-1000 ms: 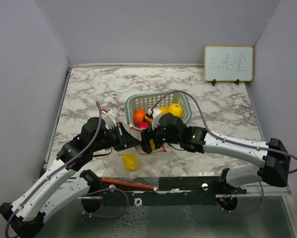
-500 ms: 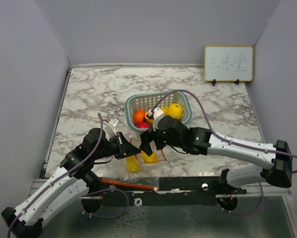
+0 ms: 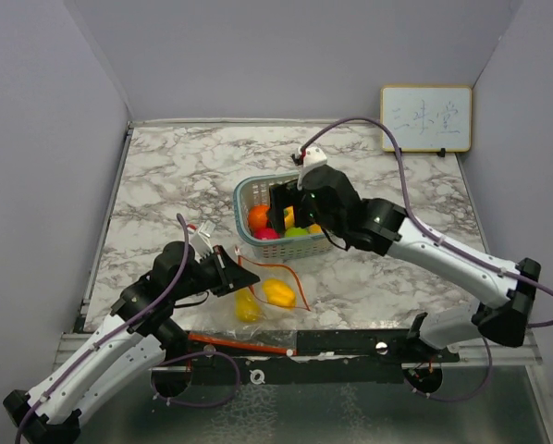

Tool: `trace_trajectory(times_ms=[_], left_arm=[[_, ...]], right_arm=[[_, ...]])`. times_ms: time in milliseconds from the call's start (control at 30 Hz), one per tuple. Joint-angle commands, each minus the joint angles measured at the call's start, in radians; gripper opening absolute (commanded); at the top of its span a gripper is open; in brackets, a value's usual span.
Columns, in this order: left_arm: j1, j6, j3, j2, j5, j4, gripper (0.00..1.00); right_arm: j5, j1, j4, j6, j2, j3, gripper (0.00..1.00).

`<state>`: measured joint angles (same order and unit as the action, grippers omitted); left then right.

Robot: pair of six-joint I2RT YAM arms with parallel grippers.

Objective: Place the food in the zip-top bag and seal the zipper
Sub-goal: Place the fake vegetable in the zipper food storage bag, then pick up the fake fruit from the bin.

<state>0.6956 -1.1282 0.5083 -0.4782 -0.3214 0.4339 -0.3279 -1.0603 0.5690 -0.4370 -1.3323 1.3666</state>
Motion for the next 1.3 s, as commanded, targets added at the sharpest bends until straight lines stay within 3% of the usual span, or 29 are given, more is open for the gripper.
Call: trace_trajectory(times_ms=[0, 167, 567, 1100, 1267], left_arm=[[-0.001, -0.009, 0.002, 0.009, 0.003, -0.046, 0.0], [-0.001, 0.02, -0.004, -0.002, -0.006, -0.052, 0.0], [-0.001, 0.065, -0.019, -0.052, -0.012, -0.061, 0.0], [-0.001, 0.044, -0.066, -0.057, -0.035, -0.118, 0.0], [-0.002, 0.044, -0.076, -0.079, -0.053, -0.14, 0.0]], right_arm=[[-0.097, 0.135, 0.092, 0.032, -0.144, 0.049, 1.0], [-0.09, 0.252, 0.038, 0.063, -0.258, 0.053, 1.0], [-0.314, 0.27, 0.138, 0.059, -0.485, 0.08, 1.0], [-0.341, 0.25, 0.319, 0.004, -0.401, 0.093, 1.0], [-0.322, 0.251, 0.356, -0.03, -0.395, 0.011, 1.0]])
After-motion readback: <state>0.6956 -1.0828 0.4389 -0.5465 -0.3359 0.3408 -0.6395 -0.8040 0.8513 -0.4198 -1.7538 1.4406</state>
